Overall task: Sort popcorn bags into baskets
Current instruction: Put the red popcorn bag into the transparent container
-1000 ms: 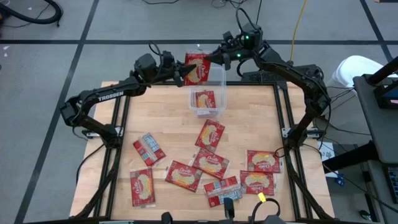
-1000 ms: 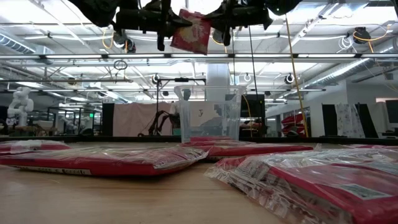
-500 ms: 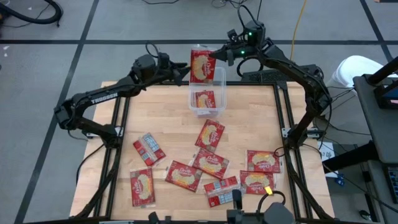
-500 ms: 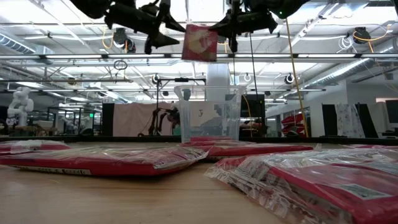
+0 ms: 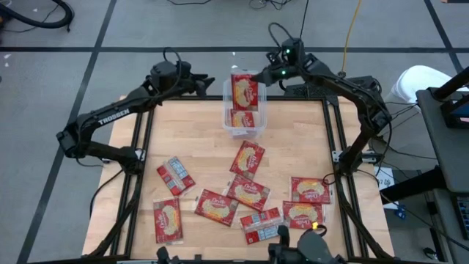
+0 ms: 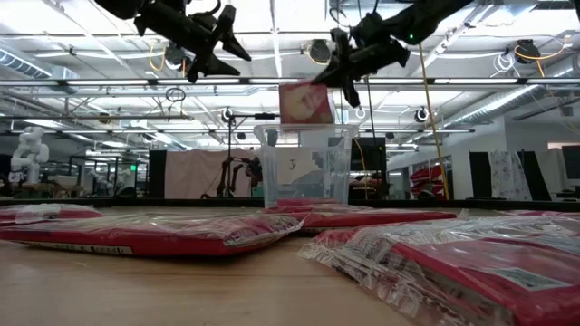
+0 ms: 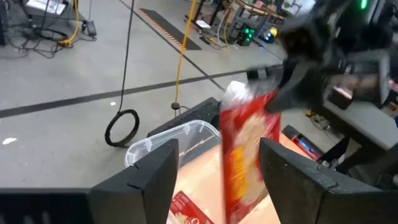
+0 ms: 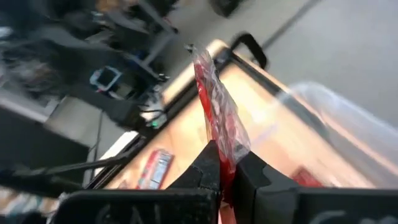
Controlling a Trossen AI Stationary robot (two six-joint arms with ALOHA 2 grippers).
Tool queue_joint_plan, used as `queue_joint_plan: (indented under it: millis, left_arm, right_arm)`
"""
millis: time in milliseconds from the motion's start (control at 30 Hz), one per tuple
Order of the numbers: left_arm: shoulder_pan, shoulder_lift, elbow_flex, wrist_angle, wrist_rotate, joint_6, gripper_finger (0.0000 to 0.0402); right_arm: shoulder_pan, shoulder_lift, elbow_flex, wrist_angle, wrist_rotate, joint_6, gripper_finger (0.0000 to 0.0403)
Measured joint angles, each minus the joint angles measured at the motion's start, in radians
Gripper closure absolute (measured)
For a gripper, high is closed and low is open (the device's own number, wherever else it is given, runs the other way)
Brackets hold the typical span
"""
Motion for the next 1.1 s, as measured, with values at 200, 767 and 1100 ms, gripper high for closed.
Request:
queue_joint_plan:
  millis: [200, 767, 1100]
  left_arm:
    - [-0.001, 0.0, 0.0, 0.001, 0.0, -0.018, 0.021]
    - [-0.016, 0.0, 0.0, -0.006, 0.036, -0.023, 0.0232]
    - [-0.055, 0.0, 0.0, -0.025, 0.037, -0.027, 0.0226]
  right_arm:
    - [0.021, 0.0, -0.089, 0.065, 0.023, 0.02, 0.0399]
    - [0.096, 0.0, -0.293, 0.211, 0.193, 0.025, 0.0399]
    - [0.125, 0.0, -0.403, 0.364, 0.2, 0.105, 0.0399]
